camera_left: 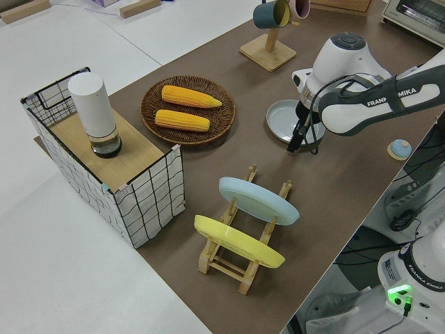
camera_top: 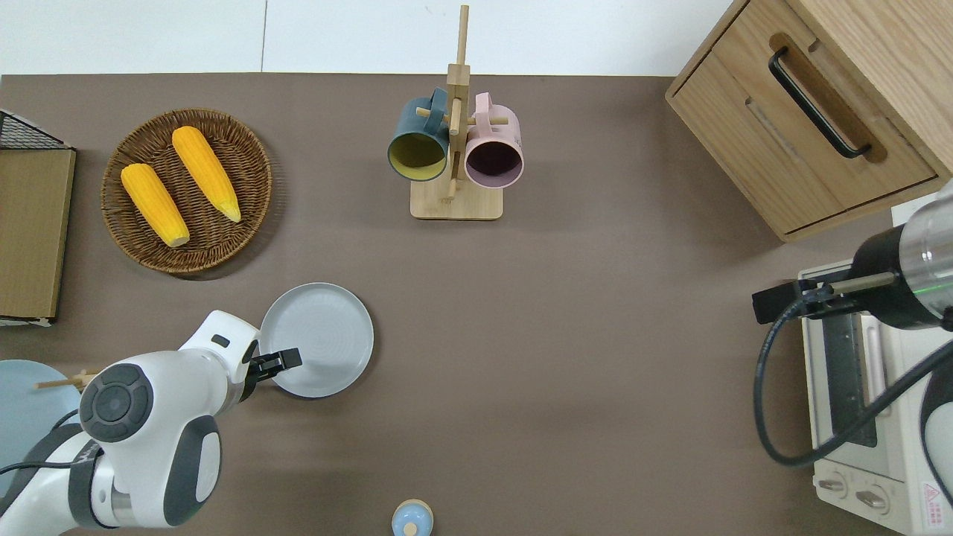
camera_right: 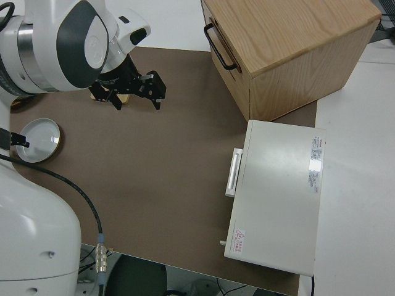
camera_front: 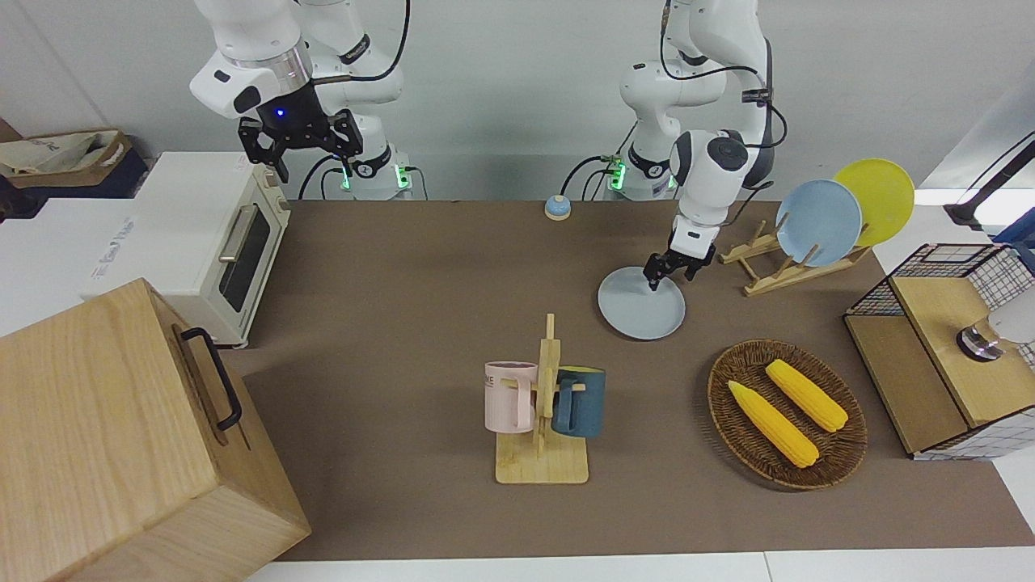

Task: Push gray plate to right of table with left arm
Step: 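Lower the left gripper against the gray plate's edge nearest the robot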

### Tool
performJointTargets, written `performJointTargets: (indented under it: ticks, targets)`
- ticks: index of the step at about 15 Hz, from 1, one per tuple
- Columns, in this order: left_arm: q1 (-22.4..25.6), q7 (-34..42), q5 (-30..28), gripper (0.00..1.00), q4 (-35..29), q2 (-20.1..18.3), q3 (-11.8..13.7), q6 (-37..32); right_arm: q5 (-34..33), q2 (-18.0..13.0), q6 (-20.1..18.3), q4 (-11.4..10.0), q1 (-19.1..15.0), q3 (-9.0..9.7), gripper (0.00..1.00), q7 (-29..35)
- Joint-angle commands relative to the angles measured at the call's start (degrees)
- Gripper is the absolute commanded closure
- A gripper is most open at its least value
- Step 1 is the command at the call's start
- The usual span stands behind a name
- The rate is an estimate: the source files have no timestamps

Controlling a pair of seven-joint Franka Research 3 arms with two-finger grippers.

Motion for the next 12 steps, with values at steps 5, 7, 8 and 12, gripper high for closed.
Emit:
performJointTargets:
  ticks: [5,7,8,12]
  targets:
    - [-1.1,-1.1,-0.6,0.62,-1.0,0.0,0.4,1.7,0.6,-0.2,-0.8,0.5,-1.2,0.77,0.017,0.1]
    - [-1.1,-1.2,-0.6,0.85,-1.0,0.1,0.4,1.7,0.6,-0.2,-0.8,0.5,-1.2,0.86,0.017,0.1]
    - [-1.1,-1.2,-0.6,0.92,-1.0,0.1,0.4,1.7,0.6,-0.2,-0.8,0.5,-1.2,0.86,0.017,0.1]
    - [-1.3,-2.1,-0.5,1.0,-1.0,0.3,0.4,1.8,0.6,-0.2,-0.8,0.5,-1.2,0.77,0.017,0.1]
